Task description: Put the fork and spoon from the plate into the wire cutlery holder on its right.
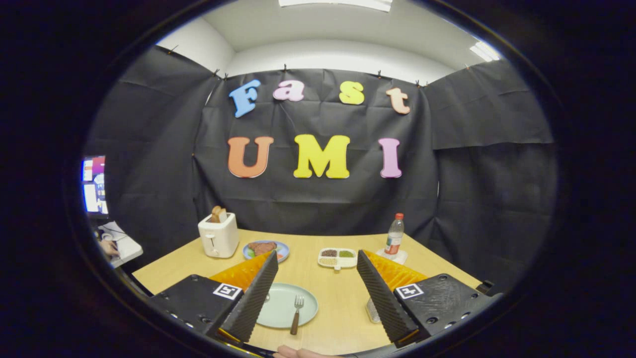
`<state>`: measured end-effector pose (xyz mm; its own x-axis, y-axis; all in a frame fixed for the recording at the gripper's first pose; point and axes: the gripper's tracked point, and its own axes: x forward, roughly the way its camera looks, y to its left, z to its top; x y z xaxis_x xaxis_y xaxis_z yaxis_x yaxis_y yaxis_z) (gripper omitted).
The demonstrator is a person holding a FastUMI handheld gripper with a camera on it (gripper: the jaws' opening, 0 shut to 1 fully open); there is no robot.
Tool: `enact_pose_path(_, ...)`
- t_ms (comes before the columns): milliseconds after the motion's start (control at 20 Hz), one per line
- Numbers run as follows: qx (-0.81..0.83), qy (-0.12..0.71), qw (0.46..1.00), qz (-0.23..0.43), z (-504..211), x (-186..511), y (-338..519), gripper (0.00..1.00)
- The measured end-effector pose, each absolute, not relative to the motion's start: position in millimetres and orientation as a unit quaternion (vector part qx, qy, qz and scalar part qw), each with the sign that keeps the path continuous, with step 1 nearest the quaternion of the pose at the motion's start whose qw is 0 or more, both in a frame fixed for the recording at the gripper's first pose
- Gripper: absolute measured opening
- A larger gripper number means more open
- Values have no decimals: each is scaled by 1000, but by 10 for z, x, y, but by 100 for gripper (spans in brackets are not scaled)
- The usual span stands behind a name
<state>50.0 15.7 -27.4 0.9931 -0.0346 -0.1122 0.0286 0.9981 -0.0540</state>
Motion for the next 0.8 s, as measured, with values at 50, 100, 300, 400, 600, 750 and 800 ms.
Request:
enact_pose_path(50,-32,77,996,-13,-363,608,190,96)
enact_pose_path(100,-36,95,995,-11,-443,706,227,96)
enact_pose_path(300,-57,172,983,-7,-853,1055,313,96)
enact_pose_path(400,-65,219,974,4,-1109,1180,379,96)
enact_pose_path(600,-58,326,943,33,-1644,1287,493,96)
enact_pose_path(750,-42,388,920,34,-1873,1323,475,96)
enact_pose_path(800,-44,406,912,33,-1969,1320,476,96)
